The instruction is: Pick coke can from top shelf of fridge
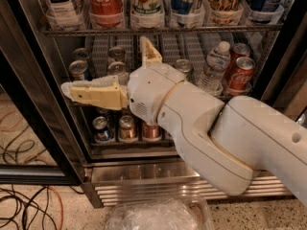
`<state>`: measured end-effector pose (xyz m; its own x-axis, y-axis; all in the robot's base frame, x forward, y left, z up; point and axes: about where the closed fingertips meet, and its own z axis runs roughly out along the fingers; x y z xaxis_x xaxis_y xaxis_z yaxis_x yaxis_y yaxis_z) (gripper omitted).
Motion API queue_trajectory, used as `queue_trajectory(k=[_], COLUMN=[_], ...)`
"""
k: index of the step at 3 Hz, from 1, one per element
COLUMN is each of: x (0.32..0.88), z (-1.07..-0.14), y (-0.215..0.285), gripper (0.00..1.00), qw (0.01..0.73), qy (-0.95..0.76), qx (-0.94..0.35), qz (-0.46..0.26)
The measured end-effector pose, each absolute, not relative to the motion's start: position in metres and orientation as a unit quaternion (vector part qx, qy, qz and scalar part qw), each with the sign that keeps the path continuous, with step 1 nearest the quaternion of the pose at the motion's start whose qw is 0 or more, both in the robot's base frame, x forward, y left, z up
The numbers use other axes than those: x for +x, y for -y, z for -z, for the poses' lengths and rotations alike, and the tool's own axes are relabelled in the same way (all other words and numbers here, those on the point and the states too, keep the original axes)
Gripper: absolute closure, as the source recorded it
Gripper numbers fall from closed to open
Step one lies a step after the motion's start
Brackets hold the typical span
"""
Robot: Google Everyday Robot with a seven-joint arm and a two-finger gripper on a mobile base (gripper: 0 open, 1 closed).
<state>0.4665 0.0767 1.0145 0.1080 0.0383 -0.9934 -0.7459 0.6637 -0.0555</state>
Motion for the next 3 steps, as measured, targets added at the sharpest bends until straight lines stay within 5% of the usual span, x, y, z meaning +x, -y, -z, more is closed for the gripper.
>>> queue_trajectory(k=[3], x=[0.4930], z=[-1.0256], y=[-0.0688], gripper=[0.00], qw=[0.686], qy=[-0.612], qx=[-0.252], qz=[-0.304])
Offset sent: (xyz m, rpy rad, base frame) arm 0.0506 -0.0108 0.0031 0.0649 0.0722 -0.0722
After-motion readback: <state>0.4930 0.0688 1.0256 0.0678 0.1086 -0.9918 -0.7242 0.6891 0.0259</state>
